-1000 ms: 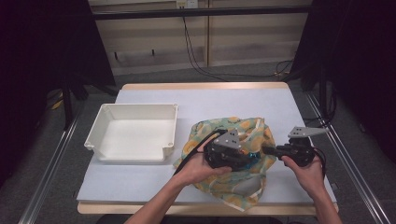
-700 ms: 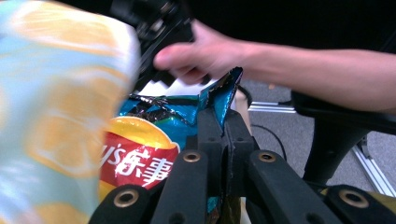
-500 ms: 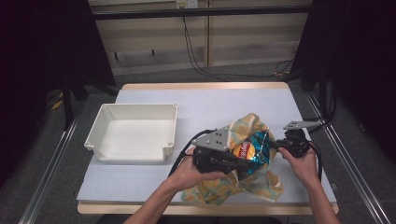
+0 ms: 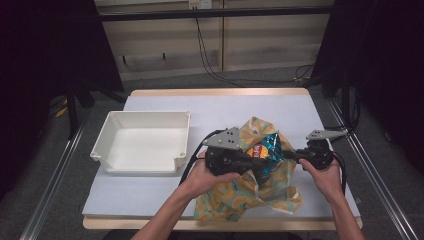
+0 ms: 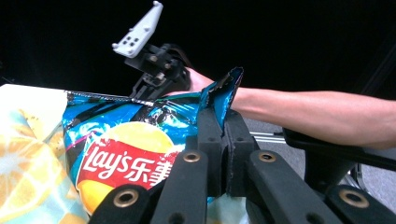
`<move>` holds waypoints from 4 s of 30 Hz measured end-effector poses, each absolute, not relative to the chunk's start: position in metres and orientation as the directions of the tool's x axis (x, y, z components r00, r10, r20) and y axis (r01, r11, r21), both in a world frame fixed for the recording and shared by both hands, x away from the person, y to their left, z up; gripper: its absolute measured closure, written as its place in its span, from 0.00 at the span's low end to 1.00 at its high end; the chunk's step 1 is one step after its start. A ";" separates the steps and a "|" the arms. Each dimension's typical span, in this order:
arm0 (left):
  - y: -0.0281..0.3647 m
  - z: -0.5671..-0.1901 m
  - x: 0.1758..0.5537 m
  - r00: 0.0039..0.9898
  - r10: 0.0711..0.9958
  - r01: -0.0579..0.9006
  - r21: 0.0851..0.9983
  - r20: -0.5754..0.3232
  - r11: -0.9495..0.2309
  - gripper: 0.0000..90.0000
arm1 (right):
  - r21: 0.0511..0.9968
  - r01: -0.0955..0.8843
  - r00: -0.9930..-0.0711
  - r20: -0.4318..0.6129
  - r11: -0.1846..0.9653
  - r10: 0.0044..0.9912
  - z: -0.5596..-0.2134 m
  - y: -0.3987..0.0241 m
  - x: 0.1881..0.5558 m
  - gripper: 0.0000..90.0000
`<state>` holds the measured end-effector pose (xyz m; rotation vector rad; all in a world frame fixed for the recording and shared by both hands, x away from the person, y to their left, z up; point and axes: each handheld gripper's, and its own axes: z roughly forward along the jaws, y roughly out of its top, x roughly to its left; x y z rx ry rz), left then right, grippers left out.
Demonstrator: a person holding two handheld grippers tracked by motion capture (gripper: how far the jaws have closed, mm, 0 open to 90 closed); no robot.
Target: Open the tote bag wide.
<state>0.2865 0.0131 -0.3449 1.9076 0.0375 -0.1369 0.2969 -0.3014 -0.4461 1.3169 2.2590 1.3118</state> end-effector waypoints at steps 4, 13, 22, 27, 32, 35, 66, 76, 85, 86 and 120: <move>0.007 -0.341 0.292 0.994 -0.030 0.084 0.934 -0.101 -0.348 0.98 | 0.793 0.574 -0.591 0.231 0.202 0.773 -0.444 -0.301 0.294 0.74; 0.002 -0.334 0.302 0.995 -0.007 0.094 0.937 -0.103 -0.336 0.98 | 0.818 0.539 -0.612 0.219 0.198 0.760 -0.435 -0.300 0.284 0.62; -0.002 -0.325 0.317 0.994 0.027 0.109 0.942 -0.106 -0.318 0.98 | 0.843 0.508 -0.613 0.206 0.180 0.763 -0.427 -0.298 0.270 0.40; -0.005 -0.323 0.328 0.992 0.052 0.123 0.938 -0.112 -0.323 0.98 | 0.862 0.481 -0.619 0.203 0.163 0.759 -0.422 -0.301 0.261 0.34; -0.006 -0.320 0.334 0.991 0.067 0.133 0.940 -0.118 -0.315 0.97 | 0.872 0.464 -0.621 0.195 0.155 0.759 -0.422 -0.295 0.251 0.23; -0.006 -0.317 0.336 0.990 0.076 0.137 0.940 -0.119 -0.312 0.97 | 0.891 0.434 -0.622 0.188 0.134 0.760 -0.420 -0.295 0.245 0.19; -0.018 -0.281 0.361 0.987 0.129 0.125 0.951 -0.092 -0.283 0.97 | 0.903 0.428 -0.591 0.244 0.043 0.769 -0.438 -0.294 0.202 0.01; -0.022 -0.262 0.362 0.987 0.140 0.109 0.958 -0.074 -0.266 0.97 | 0.924 0.380 -0.586 0.209 0.038 0.783 -0.436 -0.297 0.196 0.00; -0.023 -0.247 0.370 0.985 0.158 0.110 0.967 -0.074 -0.229 0.97 | 0.924 0.381 -0.587 0.213 0.034 0.781 -0.435 -0.298 0.197 0.00; -0.023 -0.245 0.371 0.984 0.161 0.108 0.967 -0.072 -0.231 0.97 | 0.925 0.379 -0.589 0.210 0.037 0.780 -0.435 -0.298 0.197 0.00; 0.039 -0.198 0.381 0.958 0.278 0.108 0.988 -0.074 -0.109 0.97 | 0.926 0.374 -0.610 0.204 0.051 0.765 -0.433 -0.299 0.196 0.01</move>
